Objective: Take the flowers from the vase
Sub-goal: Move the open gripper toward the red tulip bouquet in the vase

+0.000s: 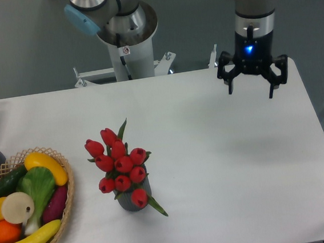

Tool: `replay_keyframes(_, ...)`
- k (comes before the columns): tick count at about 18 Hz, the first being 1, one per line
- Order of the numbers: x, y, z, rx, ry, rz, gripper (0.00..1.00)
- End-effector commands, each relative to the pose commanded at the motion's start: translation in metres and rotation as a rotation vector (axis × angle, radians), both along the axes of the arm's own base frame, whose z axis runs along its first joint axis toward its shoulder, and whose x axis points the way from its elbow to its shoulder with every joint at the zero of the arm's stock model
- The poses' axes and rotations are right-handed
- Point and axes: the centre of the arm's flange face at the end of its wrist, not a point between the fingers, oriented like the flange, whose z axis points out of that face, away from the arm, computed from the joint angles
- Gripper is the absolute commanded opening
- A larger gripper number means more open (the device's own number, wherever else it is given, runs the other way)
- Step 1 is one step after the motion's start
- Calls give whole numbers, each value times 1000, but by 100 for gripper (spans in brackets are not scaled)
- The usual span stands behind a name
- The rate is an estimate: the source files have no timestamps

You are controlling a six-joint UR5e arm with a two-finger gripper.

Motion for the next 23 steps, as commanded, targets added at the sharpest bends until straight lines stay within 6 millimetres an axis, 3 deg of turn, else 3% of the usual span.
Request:
replay_keyframes(5, 55, 45, -25, 39, -72, -125, 100)
replay_keyframes(8, 73, 61, -24, 172, -134, -153, 100)
replay_keyframes(11, 96, 70, -15, 340, -225, -207, 100)
replay_keyframes(15, 119, 68, -15, 414, -257, -259, 100)
replay_keyframes(17, 141, 76, -18, 443, -274, -323, 100)
replay_keyframes(19, 146, 85, -22, 465, -284, -350, 100)
replay_keyframes(23, 139, 108, -55, 474, -299, -389, 100)
